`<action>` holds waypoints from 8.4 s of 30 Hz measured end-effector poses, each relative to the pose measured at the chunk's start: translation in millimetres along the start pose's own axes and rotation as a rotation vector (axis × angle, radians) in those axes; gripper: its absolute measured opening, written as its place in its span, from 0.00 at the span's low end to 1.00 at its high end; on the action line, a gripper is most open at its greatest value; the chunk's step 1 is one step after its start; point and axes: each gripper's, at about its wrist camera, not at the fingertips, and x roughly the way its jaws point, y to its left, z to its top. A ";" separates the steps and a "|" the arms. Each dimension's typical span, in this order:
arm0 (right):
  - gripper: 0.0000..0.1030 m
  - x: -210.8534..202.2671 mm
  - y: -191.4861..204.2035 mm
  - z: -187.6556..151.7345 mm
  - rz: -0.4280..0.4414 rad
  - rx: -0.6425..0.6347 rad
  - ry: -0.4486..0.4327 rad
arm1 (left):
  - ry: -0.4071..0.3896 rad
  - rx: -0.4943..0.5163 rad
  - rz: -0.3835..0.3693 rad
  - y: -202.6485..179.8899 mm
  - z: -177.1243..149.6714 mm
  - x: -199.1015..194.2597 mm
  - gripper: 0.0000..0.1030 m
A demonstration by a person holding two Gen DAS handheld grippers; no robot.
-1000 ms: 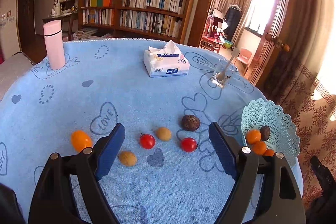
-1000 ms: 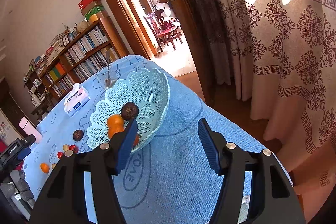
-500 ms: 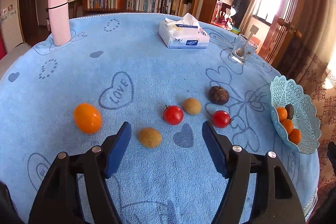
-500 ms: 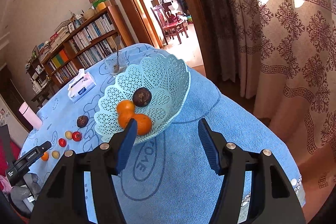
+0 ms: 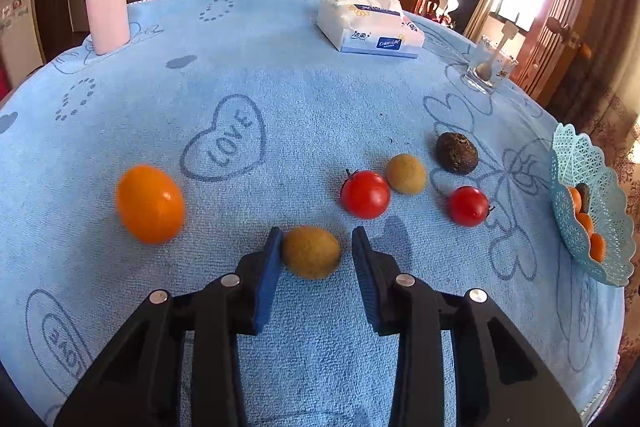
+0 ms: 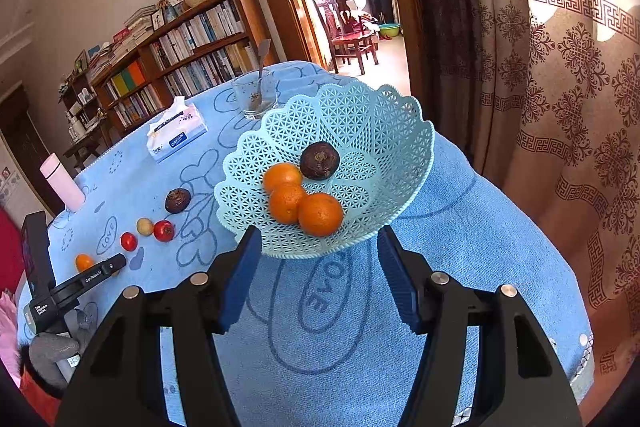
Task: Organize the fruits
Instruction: 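Lift the kiwi with the left gripper while the right grasps a red cherry tomato, then carry the tomato into the mint basket and open the right gripper, then carry the held kiwi toward the mint basket with the left gripper, then lower the kiwi into the basket and open the left gripper, then withdraw the left gripper and move it to the large orange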
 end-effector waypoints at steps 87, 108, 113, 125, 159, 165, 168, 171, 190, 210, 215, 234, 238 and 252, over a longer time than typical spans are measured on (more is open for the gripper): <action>0.29 83.0 23.9 64.6 -0.026 0.009 0.133 | -0.206 0.000 -0.018 -2.4 -19.1 -40.1 0.28; 0.47 51.4 -10.1 50.2 -0.083 0.069 0.051 | -0.208 0.035 0.011 -9.1 -19.3 -40.4 0.28; 0.48 37.4 -16.2 44.1 -0.106 0.044 0.013 | -0.210 0.066 0.009 -21.2 -20.6 -46.8 0.28; 0.49 16.9 -45.1 38.7 -0.106 0.069 -0.036 | -0.223 0.175 -0.038 -78.1 -25.3 -62.8 0.28; 0.56 3.7 -122.2 38.0 -0.083 0.153 -0.074 | -0.061 0.422 -0.322 -260.6 -20.4 -33.4 0.28; 0.57 4.7 -135.5 32.9 -0.086 0.189 -0.064 | -0.016 0.444 -0.386 -290.1 -22.4 -25.9 0.41; 0.56 3.3 -138.7 32.5 -0.088 0.192 -0.065 | -0.014 0.413 -0.413 -291.1 -22.2 -25.4 0.66; 0.56 2.7 -141.7 32.0 -0.090 0.198 -0.065 | -0.005 0.410 -0.403 -288.0 -22.8 -23.9 0.66; 0.64 4.7 -115.5 22.0 -0.055 0.150 -0.039 | -0.096 0.327 -0.205 -226.0 -11.6 -31.6 0.85; 0.65 9.3 -70.0 12.2 -0.021 0.091 -0.005 | -0.133 0.281 -0.102 -177.7 -10.3 -40.8 0.87; 0.66 12.4 -52.0 12.5 -0.010 0.060 0.004 | -0.115 0.241 -0.087 -157.9 -9.2 -38.2 0.87; 0.74 33.7 33.3 5.7 0.047 -0.082 0.055 | -0.094 0.127 -0.046 -82.1 -7.0 -34.7 0.87; 0.74 37.9 48.8 2.3 0.053 -0.111 0.068 | -0.094 0.108 -0.044 -71.2 -6.5 -34.3 0.87; 0.80 57.3 102.0 -11.6 0.096 -0.227 0.112 | -0.112 0.001 0.017 -8.7 1.2 -37.4 0.87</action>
